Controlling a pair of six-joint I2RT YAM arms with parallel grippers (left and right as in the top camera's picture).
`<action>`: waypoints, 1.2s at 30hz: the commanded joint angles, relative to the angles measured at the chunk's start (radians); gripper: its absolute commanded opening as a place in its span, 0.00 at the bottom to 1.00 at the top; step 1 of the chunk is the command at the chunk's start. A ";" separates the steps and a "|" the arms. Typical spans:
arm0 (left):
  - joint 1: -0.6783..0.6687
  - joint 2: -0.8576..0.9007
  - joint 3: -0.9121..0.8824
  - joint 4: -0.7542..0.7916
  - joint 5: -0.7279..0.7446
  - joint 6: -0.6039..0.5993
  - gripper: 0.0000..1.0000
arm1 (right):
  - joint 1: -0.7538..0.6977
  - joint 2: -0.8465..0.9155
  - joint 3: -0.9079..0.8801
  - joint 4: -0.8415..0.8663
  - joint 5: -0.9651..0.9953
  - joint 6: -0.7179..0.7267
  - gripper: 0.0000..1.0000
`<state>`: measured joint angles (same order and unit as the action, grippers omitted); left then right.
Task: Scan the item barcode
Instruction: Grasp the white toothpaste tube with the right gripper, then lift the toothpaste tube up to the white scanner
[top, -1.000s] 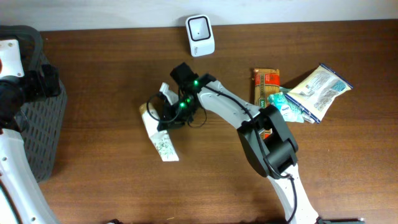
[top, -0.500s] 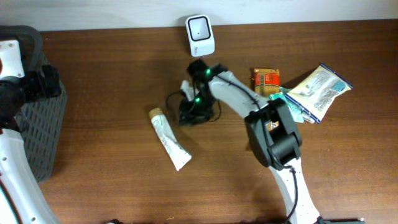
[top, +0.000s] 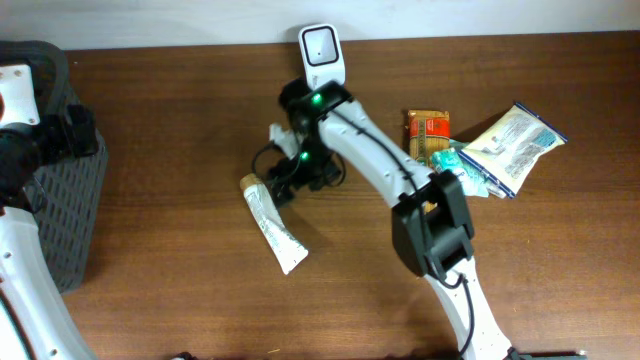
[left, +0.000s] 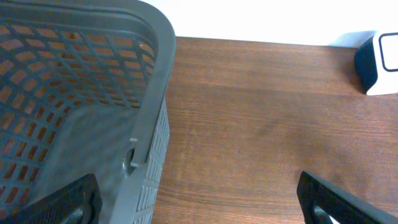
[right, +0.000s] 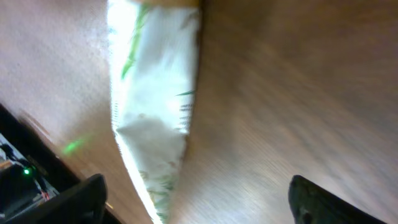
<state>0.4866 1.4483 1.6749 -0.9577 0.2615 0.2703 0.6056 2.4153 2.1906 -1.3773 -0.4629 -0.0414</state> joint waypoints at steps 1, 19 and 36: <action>0.001 -0.005 0.010 -0.001 0.005 0.016 0.99 | 0.045 0.015 -0.082 0.022 -0.012 -0.033 0.95; 0.001 -0.005 0.010 -0.002 0.004 0.016 0.99 | 0.056 0.015 -0.294 0.269 -0.005 0.155 0.51; 0.001 -0.005 0.010 -0.002 0.004 0.016 0.99 | -0.079 -0.059 -0.264 0.250 -0.338 0.027 0.04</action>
<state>0.4866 1.4483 1.6749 -0.9604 0.2615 0.2703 0.5644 2.4054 1.8988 -1.1198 -0.6987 0.0399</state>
